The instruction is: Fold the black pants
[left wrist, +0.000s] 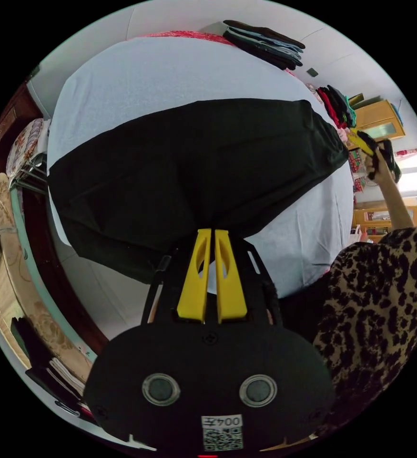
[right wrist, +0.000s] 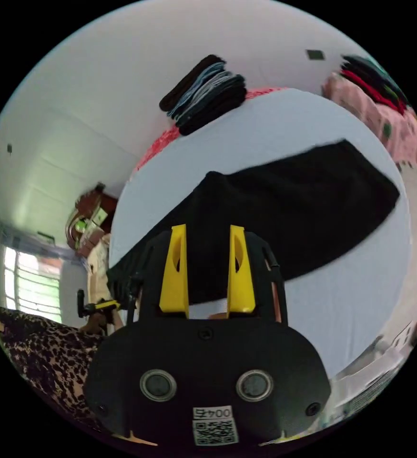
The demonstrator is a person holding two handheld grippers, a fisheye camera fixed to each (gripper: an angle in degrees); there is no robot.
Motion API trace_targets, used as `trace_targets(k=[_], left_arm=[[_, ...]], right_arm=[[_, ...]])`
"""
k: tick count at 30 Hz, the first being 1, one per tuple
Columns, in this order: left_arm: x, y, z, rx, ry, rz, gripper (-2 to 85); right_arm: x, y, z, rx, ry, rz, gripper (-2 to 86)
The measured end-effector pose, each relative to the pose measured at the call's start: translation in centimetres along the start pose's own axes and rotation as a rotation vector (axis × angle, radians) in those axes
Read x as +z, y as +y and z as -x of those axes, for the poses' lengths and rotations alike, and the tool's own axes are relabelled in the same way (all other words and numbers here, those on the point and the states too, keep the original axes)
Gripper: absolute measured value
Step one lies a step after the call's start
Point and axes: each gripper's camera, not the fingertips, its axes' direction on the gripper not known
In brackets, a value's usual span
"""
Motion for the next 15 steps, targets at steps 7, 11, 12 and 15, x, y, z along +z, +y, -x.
trace_targets(k=[7,11,12,15], left_arm=[[-0.1,-0.9,-2.6,0.127,-0.121,0.026,1.1],[-0.1,-1.7,-3.6,0.149,-0.148,0.057,1.0],[-0.1,-2.0,-3.9,0.146,-0.157,0.067,1.0],[-0.1,-2.5,-4.8,0.139,-0.184,0.077,1.0]], right_arm=[[-3.0,9.5,-12.1,0.392,-0.16,-0.201,10.9],[-4.8,9.5,-19.8,0.542,-0.171,-0.303,9.9],[-5.3,9.0,-21.8,0.565,-0.164,-0.324,9.7],[-6.7,6.9,-25.8,0.575,-0.139,-0.361,9.0]])
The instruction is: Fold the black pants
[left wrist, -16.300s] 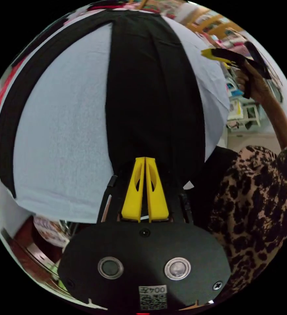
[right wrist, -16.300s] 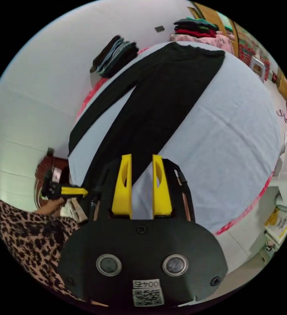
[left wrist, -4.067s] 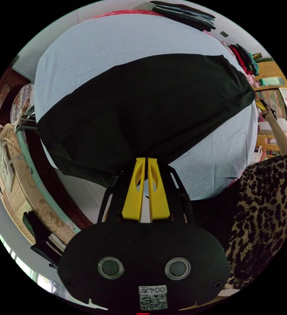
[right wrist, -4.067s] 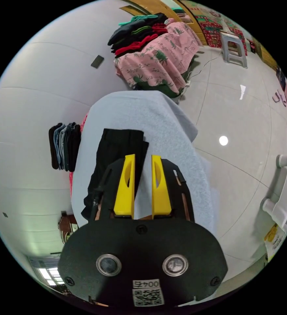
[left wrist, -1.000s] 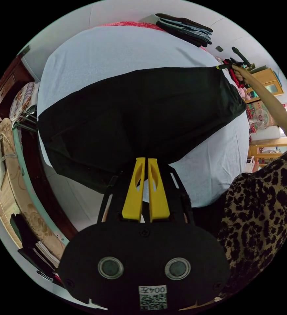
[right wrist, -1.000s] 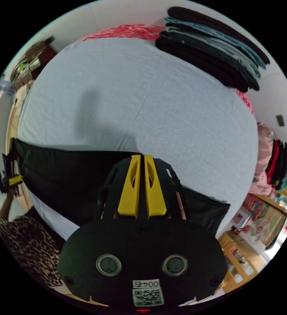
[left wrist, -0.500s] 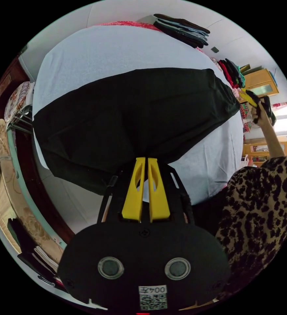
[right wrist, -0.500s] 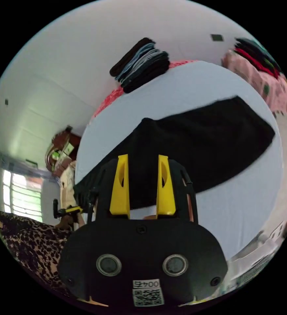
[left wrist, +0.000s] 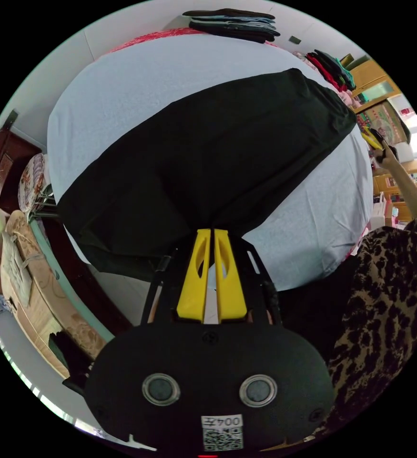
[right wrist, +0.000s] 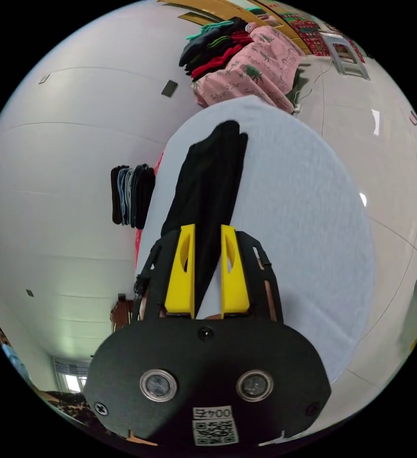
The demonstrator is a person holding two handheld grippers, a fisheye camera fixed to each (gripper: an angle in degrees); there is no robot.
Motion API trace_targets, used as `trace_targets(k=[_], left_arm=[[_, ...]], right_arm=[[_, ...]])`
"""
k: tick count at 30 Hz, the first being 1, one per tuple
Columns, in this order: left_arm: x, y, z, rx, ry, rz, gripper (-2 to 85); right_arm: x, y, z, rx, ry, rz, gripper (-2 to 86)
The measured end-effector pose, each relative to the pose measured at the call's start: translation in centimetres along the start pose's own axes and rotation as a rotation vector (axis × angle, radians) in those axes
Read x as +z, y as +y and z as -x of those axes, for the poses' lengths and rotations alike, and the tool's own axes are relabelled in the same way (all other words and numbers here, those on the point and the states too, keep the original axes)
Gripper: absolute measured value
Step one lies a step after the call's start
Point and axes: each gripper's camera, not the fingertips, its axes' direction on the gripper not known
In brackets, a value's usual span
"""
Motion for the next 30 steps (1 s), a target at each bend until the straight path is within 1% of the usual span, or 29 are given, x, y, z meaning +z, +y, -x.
trace_targets(k=[6,10,13,14,16,18,20,22,24,26,27,29,30], left_arm=[[-0.5,-1.3,-0.8,-0.053,-0.013,0.018,1.0],[-0.9,-2.2,-1.3,-0.082,-0.017,0.025,1.1],[-1.2,-2.8,-1.7,-0.108,-0.02,0.03,1.1],[-1.3,-2.9,-1.7,-0.113,-0.021,0.03,1.1],[-1.6,-3.4,-2.0,-0.132,-0.023,0.027,1.1],[-1.8,-3.7,-2.1,-0.143,-0.024,0.027,1.1],[-2.1,-4.2,-2.3,-0.147,-0.028,0.029,1.1],[-2.4,-4.8,-2.6,-0.14,-0.033,0.035,1.1],[-2.7,-5.3,-2.6,-0.136,-0.032,0.04,1.2],[-2.9,-5.7,-2.8,-0.133,-0.033,0.046,1.2],[-3.1,-6.0,-2.9,-0.127,-0.04,0.048,1.2],[-3.4,-6.4,-3.2,-0.117,-0.054,0.046,1.2],[-3.6,-6.6,-3.4,-0.111,-0.061,0.042,1.3]], right_arm=[[0.2,-6.9,-2.7,-0.014,0.061,-0.002,9.7],[1.5,-9.4,-4.3,-0.022,0.147,0.038,10.0],[3.0,-10.3,-5.0,-0.055,0.217,0.078,8.0],[3.3,-10.5,-4.9,-0.084,0.251,0.09,5.8],[3.5,-10.6,-4.1,-0.161,0.285,0.084,4.4],[3.5,-10.4,-2.6,-0.295,0.351,0.06,3.6],[4.2,-10.2,-2.5,-0.345,0.415,0.065,3.4],[5.6,-10.2,-3.7,-0.331,0.475,0.11,3.6],[7.1,-10.2,-5.9,-0.281,0.476,0.151,4.4],[7.0,-10.0,-6.8,-0.248,0.427,0.131,5.6],[6.9,-9.7,-7.0,-0.242,0.435,0.111,6.6],[6.7,-8.5,-6.6,-0.281,0.446,0.086,8.2],[6.6,-7.2,-6.0,-0.326,0.419,0.081,9.1]])
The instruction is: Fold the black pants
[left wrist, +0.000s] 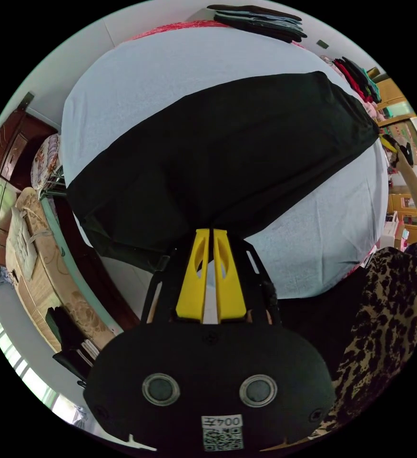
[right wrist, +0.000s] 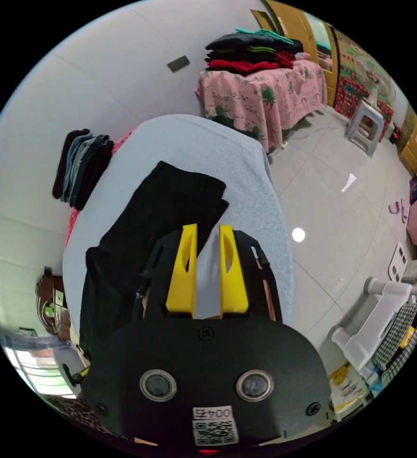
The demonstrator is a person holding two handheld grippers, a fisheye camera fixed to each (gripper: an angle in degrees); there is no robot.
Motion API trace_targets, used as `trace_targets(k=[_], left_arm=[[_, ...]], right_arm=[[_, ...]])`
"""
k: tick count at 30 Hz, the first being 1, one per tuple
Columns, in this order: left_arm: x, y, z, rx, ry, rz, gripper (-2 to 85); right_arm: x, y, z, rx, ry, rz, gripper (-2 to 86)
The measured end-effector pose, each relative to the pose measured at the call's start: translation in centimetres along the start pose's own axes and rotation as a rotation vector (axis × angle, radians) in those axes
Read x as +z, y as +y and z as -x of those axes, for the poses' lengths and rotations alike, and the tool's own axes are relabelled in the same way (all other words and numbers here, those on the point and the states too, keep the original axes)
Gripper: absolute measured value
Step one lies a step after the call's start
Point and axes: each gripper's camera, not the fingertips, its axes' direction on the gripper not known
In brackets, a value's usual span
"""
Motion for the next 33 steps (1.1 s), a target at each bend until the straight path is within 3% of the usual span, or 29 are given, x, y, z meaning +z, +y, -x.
trace_targets(k=[6,13,19,23,25,30,33], left_arm=[[-1.2,-1.2,-0.2,0.025,-0.001,-0.005,1.4],[-2.7,-2.5,-0.4,0.115,-0.018,-0.018,1.6],[-5.1,-3.6,1.1,0.316,0.048,-0.012,2.0],[-10.6,-4.5,3.2,0.405,0.133,-0.175,2.0],[-12.9,-6.4,4.9,0.445,0.166,-0.271,2.0],[-14.3,-13.2,5.5,0.558,0.239,-0.325,2.5],[-14.8,-17.7,3.2,0.677,0.198,-0.363,2.7]], right_arm=[[1.3,10.1,7.6,-0.251,-0.108,-0.014,11.4],[7.5,20.7,17.6,-0.358,-0.151,0.056,11.7],[14.7,27.3,23.8,-0.348,0.012,0.106,11.4],[17.7,30.3,25.9,-0.321,0.143,0.026,9.4],[18.8,31.3,26.6,-0.343,0.205,-0.003,8.0],[21.8,34.2,28.4,-0.391,0.29,-0.088,7.5],[23.2,35.0,29.0,-0.394,0.293,-0.088,7.6]])
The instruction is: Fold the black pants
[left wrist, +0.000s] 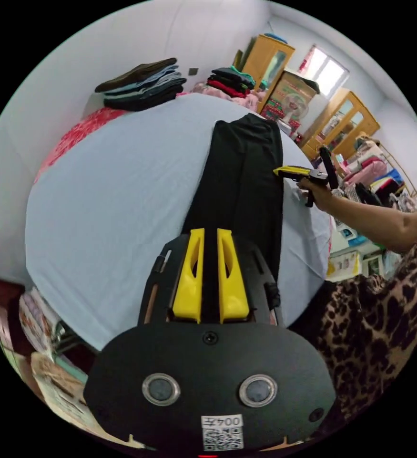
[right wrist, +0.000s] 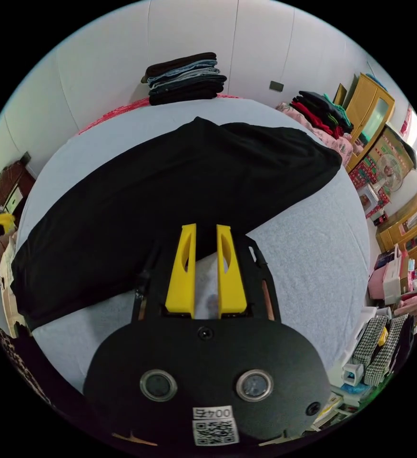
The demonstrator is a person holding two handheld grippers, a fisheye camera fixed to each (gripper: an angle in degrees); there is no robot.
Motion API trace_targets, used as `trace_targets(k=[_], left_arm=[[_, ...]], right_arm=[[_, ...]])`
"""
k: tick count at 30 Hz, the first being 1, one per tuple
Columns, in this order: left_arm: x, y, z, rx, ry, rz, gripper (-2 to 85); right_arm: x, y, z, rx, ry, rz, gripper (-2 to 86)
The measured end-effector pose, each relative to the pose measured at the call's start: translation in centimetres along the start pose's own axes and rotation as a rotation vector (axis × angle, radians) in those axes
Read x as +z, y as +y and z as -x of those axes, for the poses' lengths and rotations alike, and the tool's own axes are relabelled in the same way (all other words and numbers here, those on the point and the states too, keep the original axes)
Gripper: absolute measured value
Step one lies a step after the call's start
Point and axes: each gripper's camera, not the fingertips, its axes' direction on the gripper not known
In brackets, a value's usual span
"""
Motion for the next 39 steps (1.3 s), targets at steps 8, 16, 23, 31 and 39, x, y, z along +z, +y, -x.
trace_targets(k=[8,16,23,31,39], left_arm=[[5.7,-15.6,1.7,0.216,-0.107,-0.035,5.2],[11.4,-31.6,1.3,0.413,-0.123,-0.035,7.4],[14.6,-39.5,0.4,0.556,-0.138,0.008,5.8],[16.7,-44.1,-1.5,0.788,-0.133,0.036,5.4],[15.9,-47.1,-1.1,0.915,-0.078,0.056,5.0]], right_arm=[[2.6,1.3,2.2,0.011,-0.025,0.0,7.6],[4.9,2.4,3.5,0.036,-0.077,-0.003,7.4],[6.7,3.1,4.9,0.036,-0.066,-0.003,6.7],[8.3,3.7,5.3,0.062,-0.09,-0.005,5.9],[9.4,4.0,5.4,0.081,-0.107,-0.006,5.3]])
